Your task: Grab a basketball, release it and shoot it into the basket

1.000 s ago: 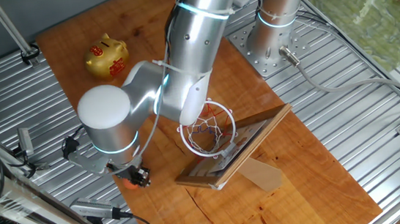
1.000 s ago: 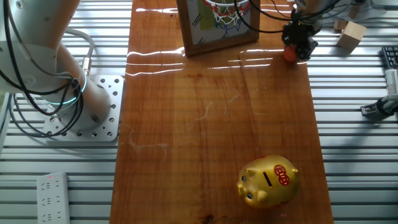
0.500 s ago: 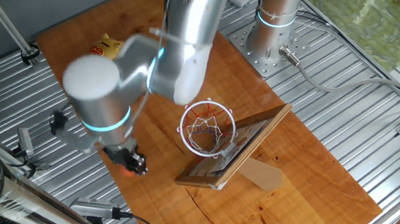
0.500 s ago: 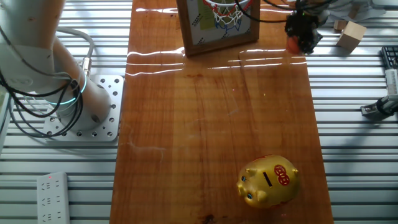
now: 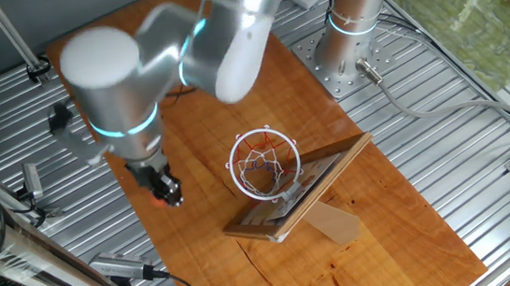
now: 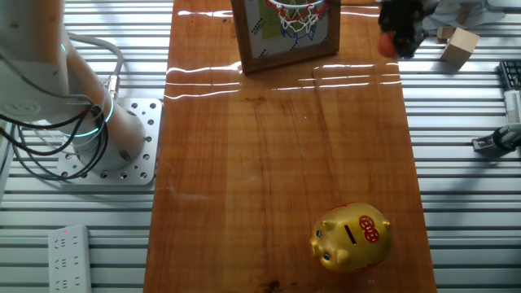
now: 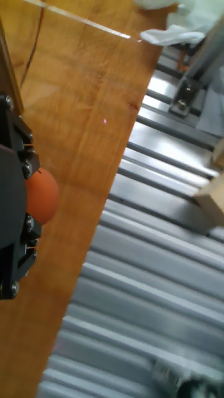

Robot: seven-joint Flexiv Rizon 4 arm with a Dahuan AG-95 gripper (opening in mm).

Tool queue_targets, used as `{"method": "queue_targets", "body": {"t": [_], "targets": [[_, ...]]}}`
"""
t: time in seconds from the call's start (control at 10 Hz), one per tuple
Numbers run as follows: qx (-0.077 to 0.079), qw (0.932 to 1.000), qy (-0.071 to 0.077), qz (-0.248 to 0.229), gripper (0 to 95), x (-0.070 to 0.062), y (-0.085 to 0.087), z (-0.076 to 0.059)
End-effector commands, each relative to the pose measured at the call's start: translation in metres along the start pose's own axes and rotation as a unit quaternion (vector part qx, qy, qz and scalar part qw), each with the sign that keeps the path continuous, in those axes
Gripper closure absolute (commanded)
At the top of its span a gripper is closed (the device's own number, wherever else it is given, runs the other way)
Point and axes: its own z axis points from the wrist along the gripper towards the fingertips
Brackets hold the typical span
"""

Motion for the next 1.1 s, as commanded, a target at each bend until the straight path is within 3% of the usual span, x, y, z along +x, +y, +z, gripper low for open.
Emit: {"method": "queue_targets", "body": {"t": [0.1, 0.4, 0.8, 1.1], "targets": [[0.005, 0.9992, 0.004, 0.039, 95.0, 0.017, 0.013, -0.040], [0.014, 0.9977, 0.002, 0.066, 95.0, 0.035, 0.029, -0.061], [0.012, 0.9956, 0.008, 0.092, 95.0, 0.050, 0.043, -0.106], [0.017, 0.9952, 0.004, 0.096, 95.0, 0.051, 0.046, -0.107]]}}
